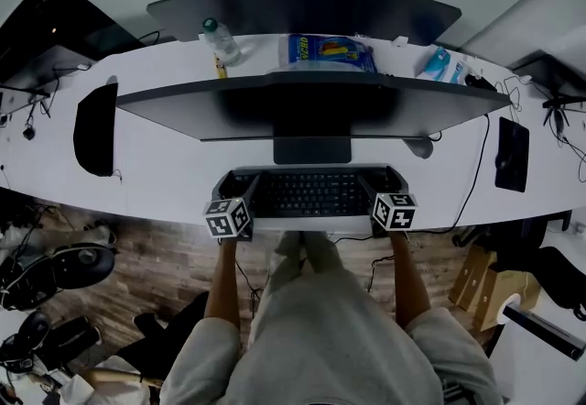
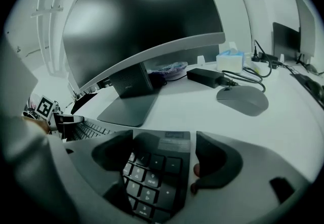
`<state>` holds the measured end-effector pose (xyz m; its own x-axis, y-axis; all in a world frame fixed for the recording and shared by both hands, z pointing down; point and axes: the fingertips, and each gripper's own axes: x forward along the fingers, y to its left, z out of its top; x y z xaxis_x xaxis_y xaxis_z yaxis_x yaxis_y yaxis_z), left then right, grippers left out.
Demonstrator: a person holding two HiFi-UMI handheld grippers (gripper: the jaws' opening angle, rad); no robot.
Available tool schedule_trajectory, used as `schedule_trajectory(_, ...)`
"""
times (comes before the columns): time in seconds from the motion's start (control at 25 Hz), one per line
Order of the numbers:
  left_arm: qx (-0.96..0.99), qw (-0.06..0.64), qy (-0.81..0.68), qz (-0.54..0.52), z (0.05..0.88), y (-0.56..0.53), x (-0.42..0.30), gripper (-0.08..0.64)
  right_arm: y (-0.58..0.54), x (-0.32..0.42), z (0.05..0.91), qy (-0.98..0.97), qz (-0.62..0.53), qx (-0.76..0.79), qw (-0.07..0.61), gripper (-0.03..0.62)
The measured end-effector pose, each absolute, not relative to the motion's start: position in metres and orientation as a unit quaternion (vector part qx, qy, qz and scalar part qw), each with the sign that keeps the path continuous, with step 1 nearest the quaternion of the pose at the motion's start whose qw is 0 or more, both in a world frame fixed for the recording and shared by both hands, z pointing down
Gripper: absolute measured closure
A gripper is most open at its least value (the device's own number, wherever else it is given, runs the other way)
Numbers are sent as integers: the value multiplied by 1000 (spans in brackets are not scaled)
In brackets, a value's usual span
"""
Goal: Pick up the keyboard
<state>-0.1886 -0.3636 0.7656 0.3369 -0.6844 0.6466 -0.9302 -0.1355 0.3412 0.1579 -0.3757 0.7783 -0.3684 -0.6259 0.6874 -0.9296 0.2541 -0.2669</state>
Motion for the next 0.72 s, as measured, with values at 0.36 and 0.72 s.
schedule_trajectory(0.36,733,365,-549,167,765,-364,-189,238,-374,153,779,-758,350,505,218,241)
schedule_trajectory(0.72,729,364,-556,164,766,-364,-189,238,-373,153,779,-754,351,512,214,245)
